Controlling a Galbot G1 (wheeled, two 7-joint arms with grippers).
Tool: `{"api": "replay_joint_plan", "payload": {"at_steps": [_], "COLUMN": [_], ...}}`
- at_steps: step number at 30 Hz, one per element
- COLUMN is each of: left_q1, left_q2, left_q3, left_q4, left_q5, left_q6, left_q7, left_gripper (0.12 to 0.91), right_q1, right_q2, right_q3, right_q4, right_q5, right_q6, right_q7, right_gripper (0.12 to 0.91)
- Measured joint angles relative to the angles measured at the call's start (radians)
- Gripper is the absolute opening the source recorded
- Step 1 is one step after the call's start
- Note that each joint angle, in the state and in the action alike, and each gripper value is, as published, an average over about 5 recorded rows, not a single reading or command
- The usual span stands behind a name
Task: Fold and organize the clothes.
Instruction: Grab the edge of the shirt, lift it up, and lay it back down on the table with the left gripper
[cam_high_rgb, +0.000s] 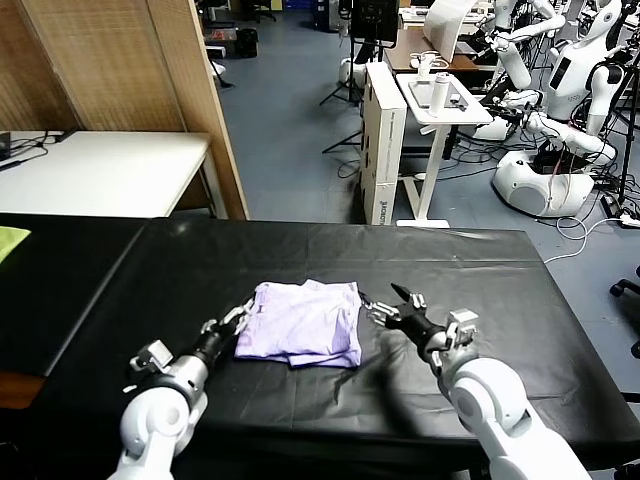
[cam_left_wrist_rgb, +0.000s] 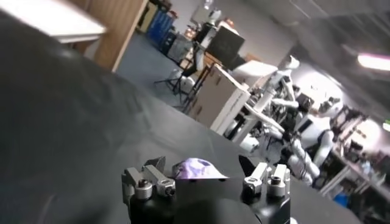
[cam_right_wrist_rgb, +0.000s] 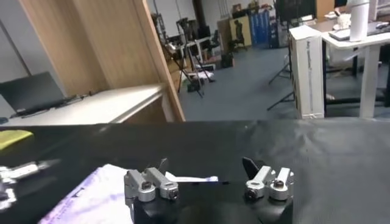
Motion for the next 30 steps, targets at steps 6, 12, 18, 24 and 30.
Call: {"api": "replay_joint_plan", "payload": {"at_steps": [6,12,18,24,30], "left_q1": [-0.007,-0.022,-0.025,-0.027,-0.024], "left_q2": [-0.008,-0.016,-0.023,-0.026,-0.026], "left_q3": [0.0,0.001,0.003,0.004,0.005], "left_q4": [0.042,0.062,0.073,0.075,0.074], "left_q5": [-0.024,-0.048,-0.058,-0.069,-0.088], "left_q6": [-0.001,0.005,0.009,0.014,0.021], "left_q7": [0.008,0.008,0.008,0.008,0.008], "left_gripper": [0.907,0.907,0.907,0.907,0.899], "right_q1": [-0.009,-0.013,-0.016,-0.016,-0.02], "right_q2": [-0.007,-0.007,-0.005,-0.002,0.003], "right_q3": [0.005,0.004,0.003,0.002,0.001], "right_q4": [0.006,0.007,0.006,0.005,0.003], "right_q5": [-0.001,-0.004,-0.007,-0.009,-0.013], "right_q6": [0.0,-0.001,-0.001,-0.002,-0.002], "right_q7": [0.001,0.002,0.002,0.003,0.005], "right_gripper": [0.907,0.907,0.907,0.907,0.907]}}
